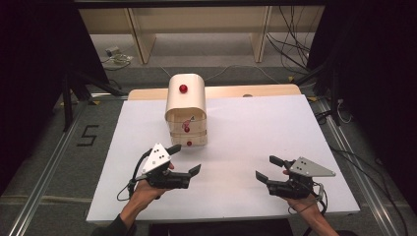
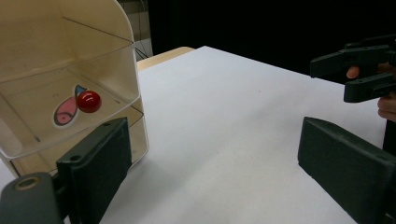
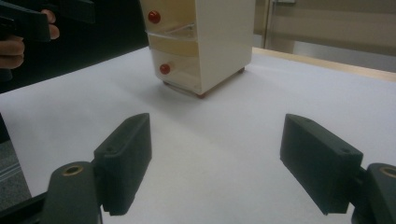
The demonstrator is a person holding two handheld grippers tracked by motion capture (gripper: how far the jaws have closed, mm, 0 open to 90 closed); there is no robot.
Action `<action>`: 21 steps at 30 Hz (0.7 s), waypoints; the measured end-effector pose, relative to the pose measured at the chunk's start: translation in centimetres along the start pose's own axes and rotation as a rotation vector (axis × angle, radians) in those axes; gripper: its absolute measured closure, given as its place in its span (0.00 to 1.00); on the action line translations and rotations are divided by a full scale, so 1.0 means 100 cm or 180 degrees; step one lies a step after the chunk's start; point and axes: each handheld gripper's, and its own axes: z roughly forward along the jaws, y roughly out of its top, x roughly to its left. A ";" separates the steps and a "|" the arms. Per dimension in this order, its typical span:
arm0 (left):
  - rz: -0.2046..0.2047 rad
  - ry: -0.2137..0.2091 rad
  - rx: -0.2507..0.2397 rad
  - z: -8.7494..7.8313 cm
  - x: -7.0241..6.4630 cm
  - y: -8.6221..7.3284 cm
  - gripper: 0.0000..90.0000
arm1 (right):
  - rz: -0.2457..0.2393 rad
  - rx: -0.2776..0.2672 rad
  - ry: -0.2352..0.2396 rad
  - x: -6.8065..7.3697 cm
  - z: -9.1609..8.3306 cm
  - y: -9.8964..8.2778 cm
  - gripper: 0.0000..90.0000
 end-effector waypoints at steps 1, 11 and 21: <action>-0.0007 0.0004 0.0000 0.000 -0.001 0.000 0.10 | 0.0000 0.0003 0.0001 0.000 0.000 0.000 0.29; -0.0012 0.0022 0.0029 -0.003 -0.002 -0.003 0.08 | -0.0007 0.0019 0.0021 0.000 0.000 0.000 0.29; 0.0010 0.0042 0.0049 -0.008 0.000 -0.007 0.07 | -0.0014 0.0038 0.0024 0.001 0.001 -0.001 0.29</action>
